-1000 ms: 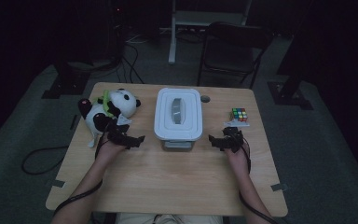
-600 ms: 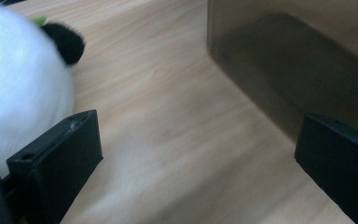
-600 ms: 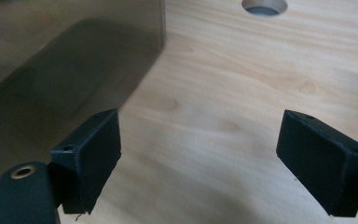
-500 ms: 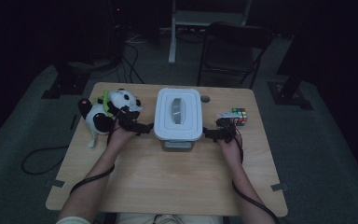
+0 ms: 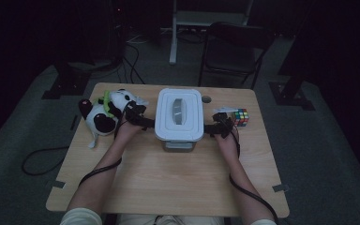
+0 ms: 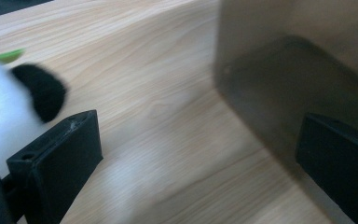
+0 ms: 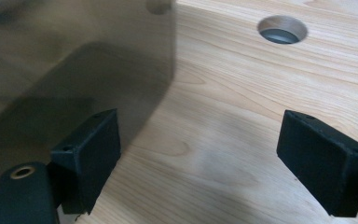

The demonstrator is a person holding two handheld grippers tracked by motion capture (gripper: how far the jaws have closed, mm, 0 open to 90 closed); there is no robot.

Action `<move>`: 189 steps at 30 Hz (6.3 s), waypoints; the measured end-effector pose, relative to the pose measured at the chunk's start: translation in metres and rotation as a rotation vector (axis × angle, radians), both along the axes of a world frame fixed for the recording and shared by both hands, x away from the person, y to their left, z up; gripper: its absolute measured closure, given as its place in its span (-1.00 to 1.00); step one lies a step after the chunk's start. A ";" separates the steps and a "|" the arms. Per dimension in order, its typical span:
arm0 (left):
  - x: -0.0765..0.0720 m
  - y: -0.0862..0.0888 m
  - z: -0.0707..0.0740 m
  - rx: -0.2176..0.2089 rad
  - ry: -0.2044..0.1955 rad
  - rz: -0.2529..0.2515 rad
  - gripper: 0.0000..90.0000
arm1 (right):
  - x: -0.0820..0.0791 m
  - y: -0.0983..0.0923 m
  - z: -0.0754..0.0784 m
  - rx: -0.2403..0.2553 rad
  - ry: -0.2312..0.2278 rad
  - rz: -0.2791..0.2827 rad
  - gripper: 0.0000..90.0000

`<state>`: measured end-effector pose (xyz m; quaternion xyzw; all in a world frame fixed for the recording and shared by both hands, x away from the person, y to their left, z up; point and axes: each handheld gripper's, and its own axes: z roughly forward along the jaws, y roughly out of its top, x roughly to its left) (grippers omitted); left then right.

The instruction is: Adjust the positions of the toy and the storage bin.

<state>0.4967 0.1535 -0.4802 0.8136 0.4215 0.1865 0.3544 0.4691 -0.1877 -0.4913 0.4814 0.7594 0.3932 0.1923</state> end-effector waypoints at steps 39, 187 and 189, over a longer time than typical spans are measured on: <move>-0.051 -0.004 0.020 0.093 -0.051 -0.087 -0.97 | -0.044 0.004 0.010 -0.015 -0.018 0.162 -0.55; -0.148 0.053 -0.012 -0.048 -0.037 -0.146 -0.97 | -0.008 -0.111 0.003 -0.075 0.002 -0.317 -0.25; -0.148 0.053 -0.011 -0.047 -0.037 -0.147 -0.97 | -0.015 -0.112 0.003 -0.076 0.000 -0.308 -0.25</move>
